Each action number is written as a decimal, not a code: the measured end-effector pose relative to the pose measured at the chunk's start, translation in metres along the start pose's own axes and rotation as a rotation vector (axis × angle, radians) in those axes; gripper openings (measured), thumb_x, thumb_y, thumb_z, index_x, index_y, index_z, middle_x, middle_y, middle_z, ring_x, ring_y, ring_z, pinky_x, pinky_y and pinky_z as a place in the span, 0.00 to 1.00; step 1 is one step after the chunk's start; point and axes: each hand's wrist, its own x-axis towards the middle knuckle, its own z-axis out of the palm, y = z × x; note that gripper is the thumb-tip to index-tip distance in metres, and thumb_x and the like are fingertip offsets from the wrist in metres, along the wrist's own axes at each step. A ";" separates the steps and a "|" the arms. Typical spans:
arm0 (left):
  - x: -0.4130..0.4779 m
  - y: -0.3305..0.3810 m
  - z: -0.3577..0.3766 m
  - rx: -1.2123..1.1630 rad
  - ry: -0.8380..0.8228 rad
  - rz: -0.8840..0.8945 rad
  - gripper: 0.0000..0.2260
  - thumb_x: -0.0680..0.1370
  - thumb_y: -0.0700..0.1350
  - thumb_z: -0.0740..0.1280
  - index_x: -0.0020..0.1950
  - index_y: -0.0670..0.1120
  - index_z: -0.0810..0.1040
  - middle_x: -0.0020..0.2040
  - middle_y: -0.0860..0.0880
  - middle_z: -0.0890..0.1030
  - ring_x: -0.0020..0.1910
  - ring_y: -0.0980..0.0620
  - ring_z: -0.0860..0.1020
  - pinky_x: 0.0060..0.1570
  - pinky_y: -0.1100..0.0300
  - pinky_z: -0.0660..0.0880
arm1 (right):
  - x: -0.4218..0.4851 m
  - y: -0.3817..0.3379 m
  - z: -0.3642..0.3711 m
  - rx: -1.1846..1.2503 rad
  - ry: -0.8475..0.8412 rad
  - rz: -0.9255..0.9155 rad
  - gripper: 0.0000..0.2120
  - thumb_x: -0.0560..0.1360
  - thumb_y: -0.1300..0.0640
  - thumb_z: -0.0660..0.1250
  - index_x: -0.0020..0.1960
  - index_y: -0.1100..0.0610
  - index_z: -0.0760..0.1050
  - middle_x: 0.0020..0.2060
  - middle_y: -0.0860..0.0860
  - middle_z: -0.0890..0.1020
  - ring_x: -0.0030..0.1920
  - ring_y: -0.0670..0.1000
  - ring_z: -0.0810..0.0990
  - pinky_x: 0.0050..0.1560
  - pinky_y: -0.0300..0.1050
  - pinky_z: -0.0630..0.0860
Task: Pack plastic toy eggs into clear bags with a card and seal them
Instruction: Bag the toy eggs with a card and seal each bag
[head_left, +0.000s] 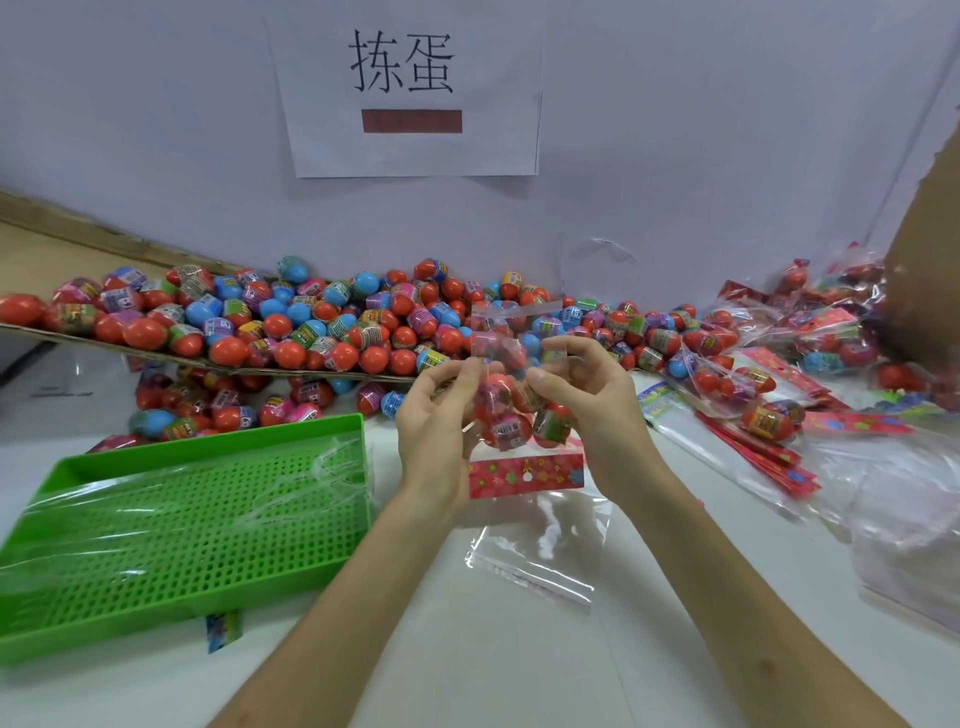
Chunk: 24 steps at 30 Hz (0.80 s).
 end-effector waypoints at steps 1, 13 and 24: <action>0.001 0.000 -0.001 0.039 0.002 0.015 0.07 0.81 0.45 0.71 0.54 0.42 0.81 0.47 0.46 0.87 0.43 0.51 0.85 0.40 0.59 0.82 | -0.001 0.000 0.001 0.001 -0.008 -0.009 0.17 0.74 0.61 0.76 0.61 0.54 0.78 0.42 0.51 0.83 0.47 0.51 0.85 0.50 0.42 0.80; -0.001 -0.008 0.001 0.285 0.044 0.138 0.09 0.86 0.48 0.61 0.49 0.47 0.74 0.43 0.46 0.76 0.42 0.47 0.73 0.47 0.48 0.73 | 0.001 0.006 0.003 -0.014 0.016 0.001 0.16 0.74 0.70 0.73 0.58 0.56 0.79 0.38 0.51 0.78 0.42 0.49 0.80 0.49 0.42 0.80; 0.000 -0.001 0.000 0.146 -0.039 0.069 0.08 0.83 0.43 0.67 0.58 0.41 0.82 0.47 0.45 0.88 0.45 0.51 0.86 0.42 0.62 0.81 | 0.002 0.003 0.000 -0.027 0.001 0.047 0.15 0.74 0.58 0.76 0.59 0.55 0.78 0.44 0.52 0.85 0.49 0.52 0.86 0.52 0.48 0.82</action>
